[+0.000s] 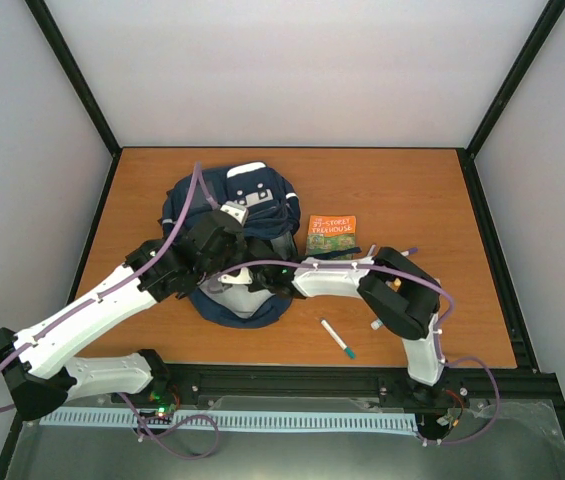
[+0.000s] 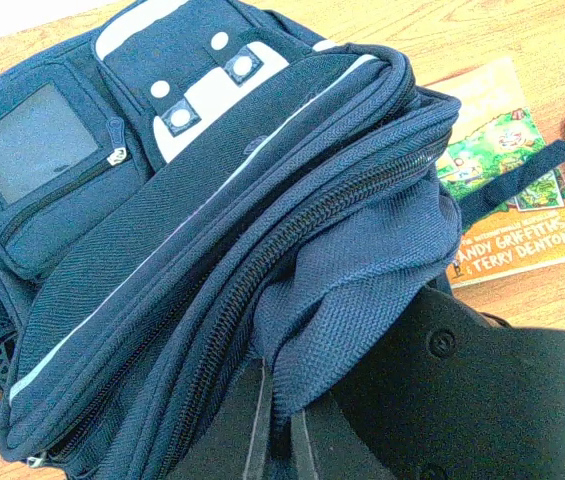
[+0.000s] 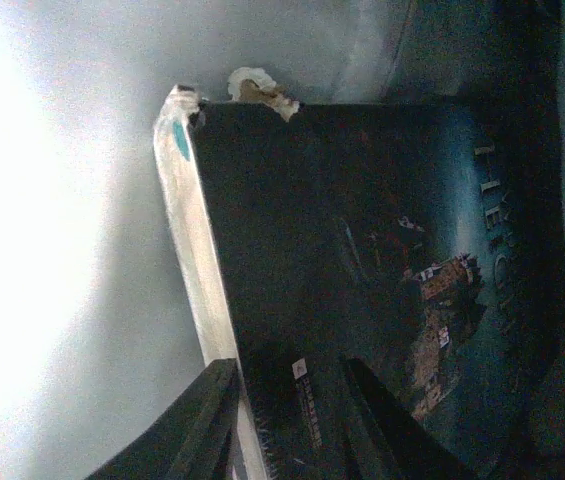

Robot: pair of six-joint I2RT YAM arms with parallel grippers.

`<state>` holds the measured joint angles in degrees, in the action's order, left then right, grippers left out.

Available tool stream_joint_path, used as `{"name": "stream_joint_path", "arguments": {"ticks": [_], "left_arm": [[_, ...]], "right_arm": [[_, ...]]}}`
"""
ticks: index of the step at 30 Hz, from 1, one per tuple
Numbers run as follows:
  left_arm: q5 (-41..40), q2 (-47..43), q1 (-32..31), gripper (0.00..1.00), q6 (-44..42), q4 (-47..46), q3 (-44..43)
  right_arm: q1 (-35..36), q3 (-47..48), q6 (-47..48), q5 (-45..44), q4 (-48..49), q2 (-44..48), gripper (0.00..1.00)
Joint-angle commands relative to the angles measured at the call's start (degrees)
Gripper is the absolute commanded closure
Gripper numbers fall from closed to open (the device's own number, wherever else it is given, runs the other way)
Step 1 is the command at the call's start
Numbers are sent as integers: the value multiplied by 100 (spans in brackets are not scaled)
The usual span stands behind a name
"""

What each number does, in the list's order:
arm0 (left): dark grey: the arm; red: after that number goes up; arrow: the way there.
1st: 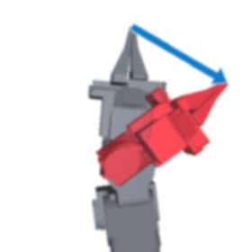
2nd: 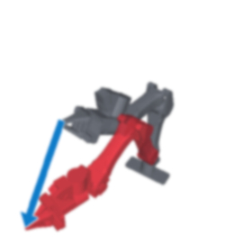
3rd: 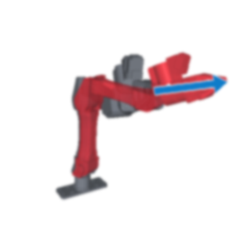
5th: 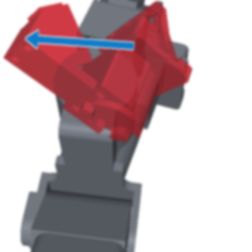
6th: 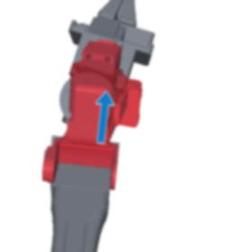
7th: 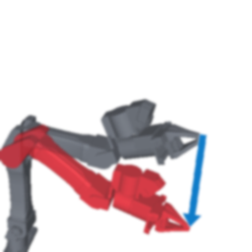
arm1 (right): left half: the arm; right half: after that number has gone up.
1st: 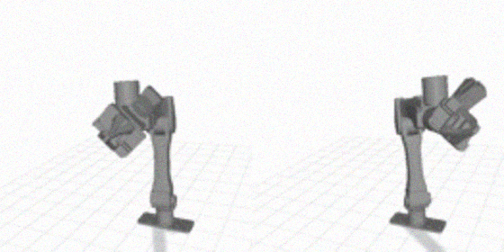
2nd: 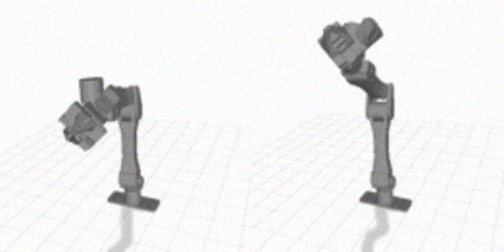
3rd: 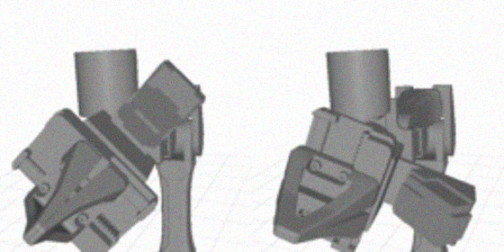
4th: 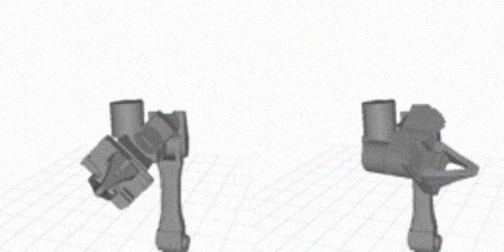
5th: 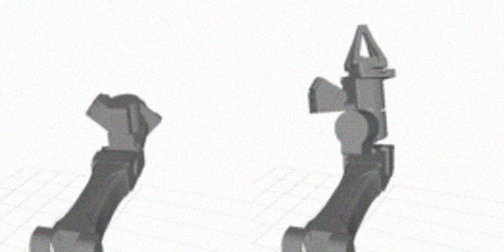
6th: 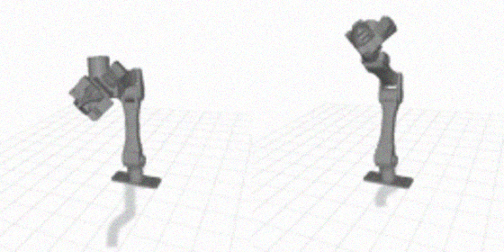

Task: Pack the student bag
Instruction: Place the book in the student bag.

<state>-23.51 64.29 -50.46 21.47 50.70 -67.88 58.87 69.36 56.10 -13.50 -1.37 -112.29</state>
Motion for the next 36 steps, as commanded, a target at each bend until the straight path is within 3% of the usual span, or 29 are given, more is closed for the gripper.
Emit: {"name": "stream_joint_path", "arguments": {"ticks": [1, 9, 21, 31, 36], "left_arm": [[126, -150, -7, 99, 15, -160, -375], [269, -113, -7, 99, 55, -151, -428], [303, -42, -8, 99, 70, -154, -384], [-39, 40, -8, 99, 252, 5, -315], [-102, 167, -8, 99, 254, 43, -296]], "right_arm": [[-186, 305, -178, -326, 570, -312, 74], [-294, 454, -716, -827, 1239, -678, 78], [-491, 826, -1023, -1328, 1369, -1101, 78], [-434, 562, -1458, -960, 580, -295, 68], [-380, 459, -2039, -296, -498, 365, 60]]}}
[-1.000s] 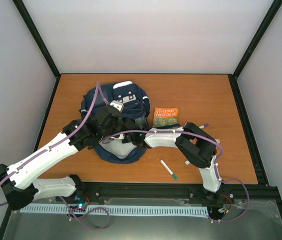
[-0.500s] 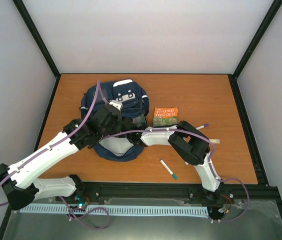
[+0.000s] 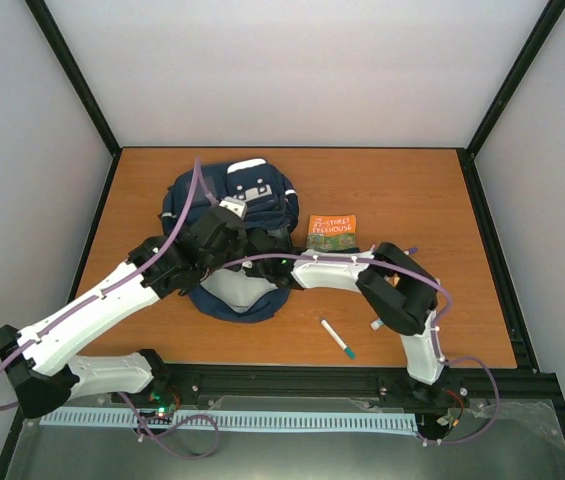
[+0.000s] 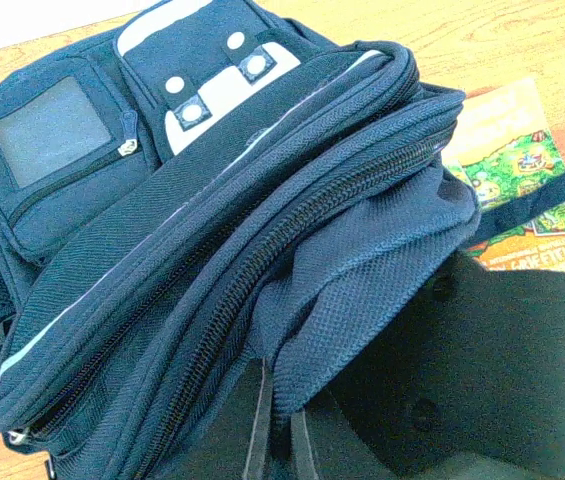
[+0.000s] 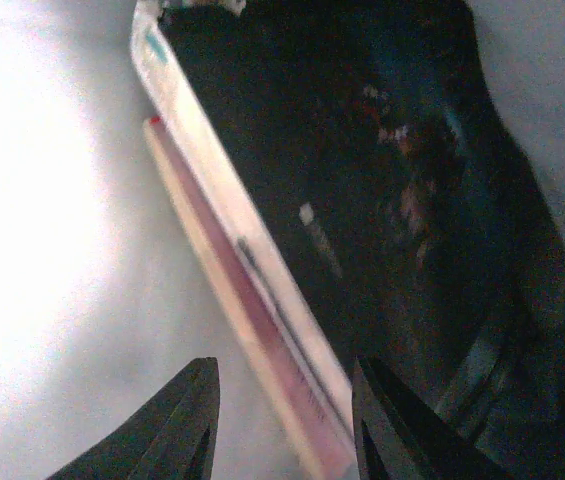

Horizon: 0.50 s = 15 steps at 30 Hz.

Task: Pack the student bag
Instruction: Place the book in the student bag.

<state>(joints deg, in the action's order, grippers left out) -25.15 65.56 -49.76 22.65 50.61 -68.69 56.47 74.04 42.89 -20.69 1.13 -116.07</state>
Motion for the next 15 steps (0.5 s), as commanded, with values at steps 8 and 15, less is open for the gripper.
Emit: {"name": "stream_joint_path", "arguments": {"ticks": [8, 15], "left_arm": [[-163, 400, -60, 99, 100, 91, -162], [292, 800, -17, 99, 369, -50, 331]], "right_arm": [[-123, -1107, -1408, 1760, -2444, 2146, 54], [-606, -2081, -1575, 2194, -3010, 3618, 52]]}}
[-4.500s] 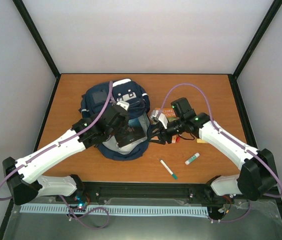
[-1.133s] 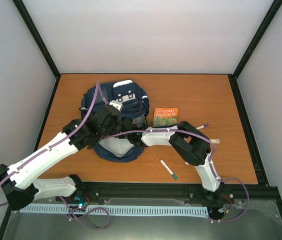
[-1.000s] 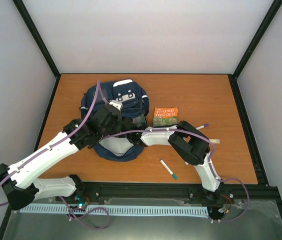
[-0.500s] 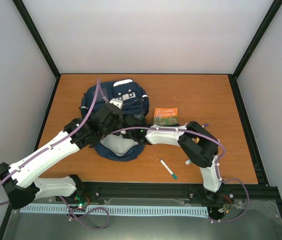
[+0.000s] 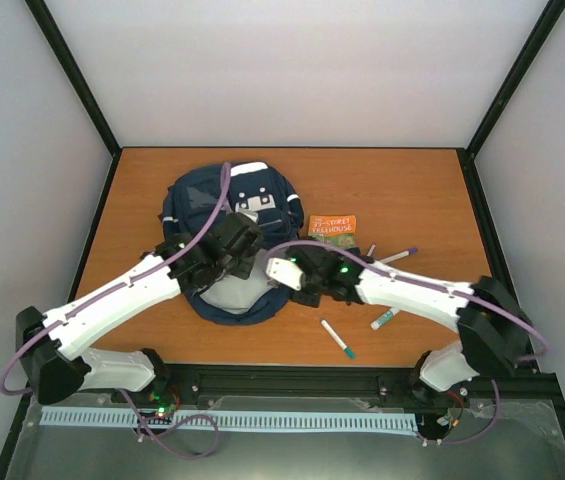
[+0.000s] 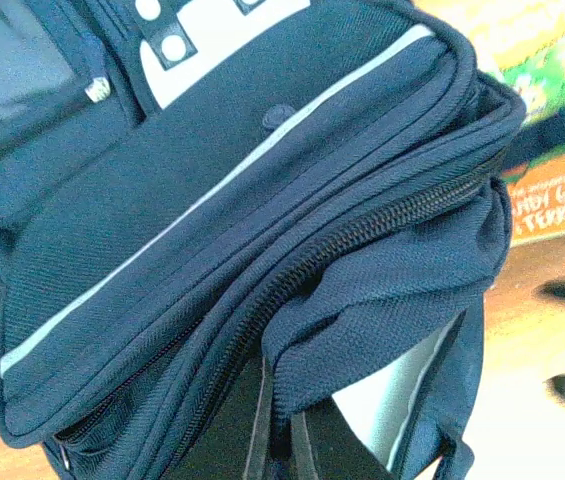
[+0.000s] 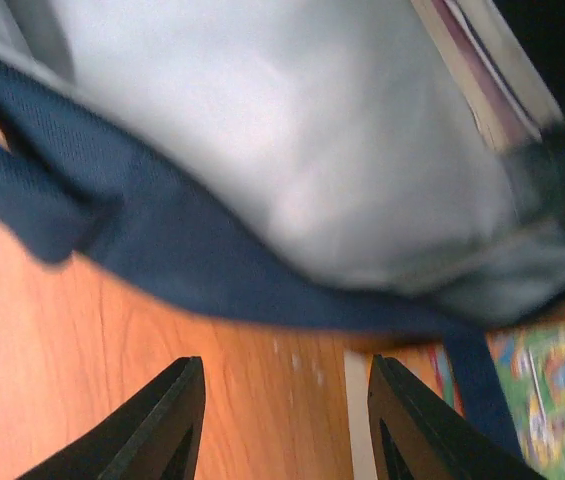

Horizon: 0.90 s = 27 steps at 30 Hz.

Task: Pack the student bag
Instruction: Place the book in the student bag, then pick up the book from the center of the board.

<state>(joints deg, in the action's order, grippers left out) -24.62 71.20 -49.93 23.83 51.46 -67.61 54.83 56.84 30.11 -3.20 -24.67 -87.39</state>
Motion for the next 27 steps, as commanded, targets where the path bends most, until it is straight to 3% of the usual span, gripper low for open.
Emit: {"name": "stream_joint_path", "arguments": {"ticks": [1, 6, 9, 13, 15, 18, 25, 26, 27], "left_arm": [[347, 318, 1, 99, 306, -168, 324], [867, 622, 2, 99, 662, -517, 847], [1042, 698, 6, 99, 824, -677, 1164], [939, 947, 4, 99, 1204, -415, 1401], [365, 1111, 70, 99, 1811, 87, 1456], [132, 1094, 190, 99, 2329, 449, 1641], [727, 357, 232, 99, 1975, -235, 1999], [880, 294, 230, 94, 1865, -328, 1971], [1064, 230, 234, 80, 1735, -398, 1937]], "right_arm": [[-666, -411, -328, 616, -507, 995, 52], [-2232, -402, -835, 2269, -873, 1356, 52], [-2827, -599, -983, 2702, -591, 1485, 51], [-3079, -585, -946, 2249, -360, 1502, 50], [-3133, -572, -958, 2193, -317, 1498, 50], [-3136, -631, -963, 2175, -302, 1480, 49], [-3191, -799, -910, 1859, -200, 1583, 49], [-3191, -797, -916, 1865, -194, 1593, 48], [-3189, -797, -921, 1878, -194, 1602, 48]]}}
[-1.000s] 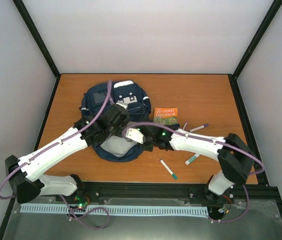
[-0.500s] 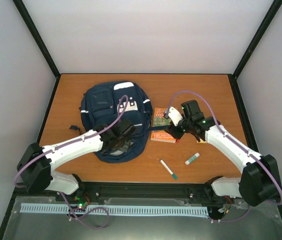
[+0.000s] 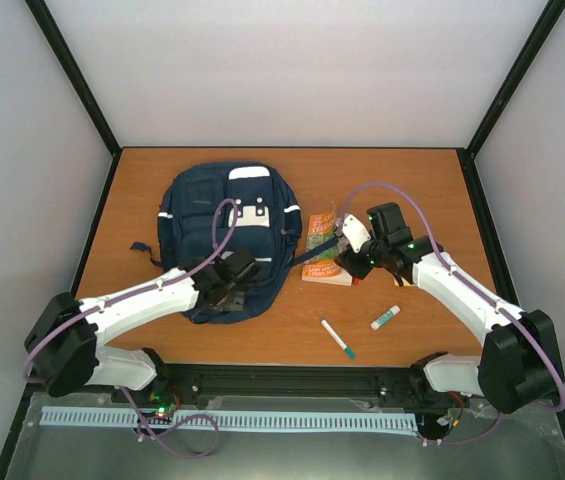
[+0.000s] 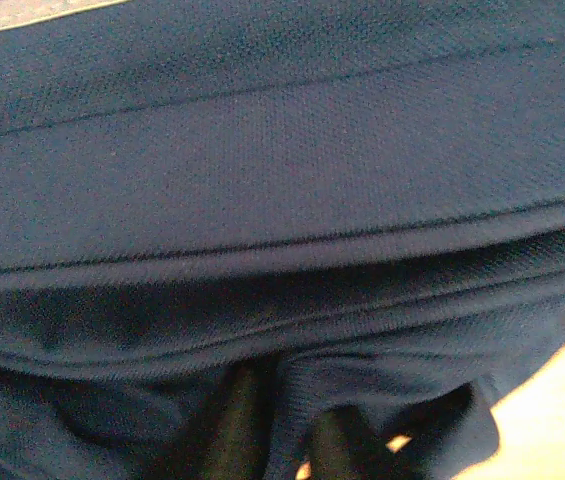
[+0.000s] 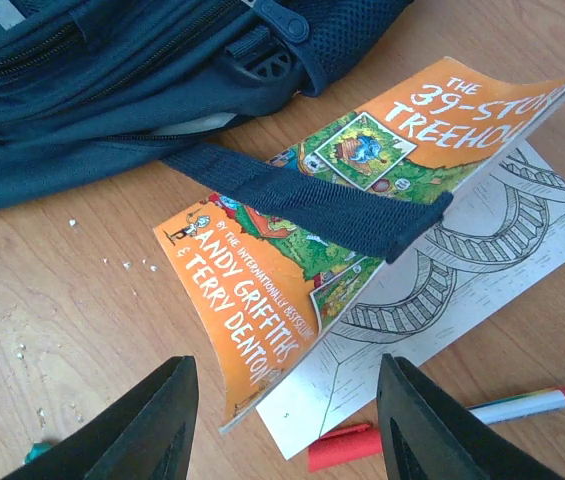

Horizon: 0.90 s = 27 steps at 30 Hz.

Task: Pack the student bag
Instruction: Pick up the book from the center of the board.

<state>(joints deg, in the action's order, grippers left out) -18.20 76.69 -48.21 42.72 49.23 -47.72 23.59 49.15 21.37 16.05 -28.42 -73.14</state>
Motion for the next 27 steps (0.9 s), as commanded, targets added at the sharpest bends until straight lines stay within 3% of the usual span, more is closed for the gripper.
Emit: {"name": "stream_joint_path", "arguments": {"ticks": [1, 2, 3, 4, 12, 20, 24, 26, 27], "left_arm": [[578, -389, 53, 58, -258, -225, -109], [699, -470, 44, 42, -338, -237, -171], [798, -563, 40, 8, -411, -208, -253], [864, -652, 23, 1, -443, -124, -355], [1336, -928, -88, 0, -647, 774, -1352], [1139, -1404, -249, 0, -1629, -1183, -1813], [-81, -970, -251, 0, -1204, -1814, -2397], [-1170, -388, -218, 0, -390, -1469, -2864], [-1287, -10, -124, 0, -283, -1146, -3199]], "right_arm": [[-66, -28, -55, -36, 182, 178, 48], [-70, -36, -61, -19, 187, 178, 48], [-66, -41, -75, -7, 185, 185, 48], [-66, -47, -72, 1, 188, 186, 48], [-76, -26, -79, -128, 217, 123, 44], [-431, 542, -179, -54, -16, 32, 43], [-938, 1052, -353, 341, -372, -376, 43], [-1281, 1246, -487, 548, -536, -642, 43], [-1403, 1314, -550, 645, -600, -775, 43]]}}
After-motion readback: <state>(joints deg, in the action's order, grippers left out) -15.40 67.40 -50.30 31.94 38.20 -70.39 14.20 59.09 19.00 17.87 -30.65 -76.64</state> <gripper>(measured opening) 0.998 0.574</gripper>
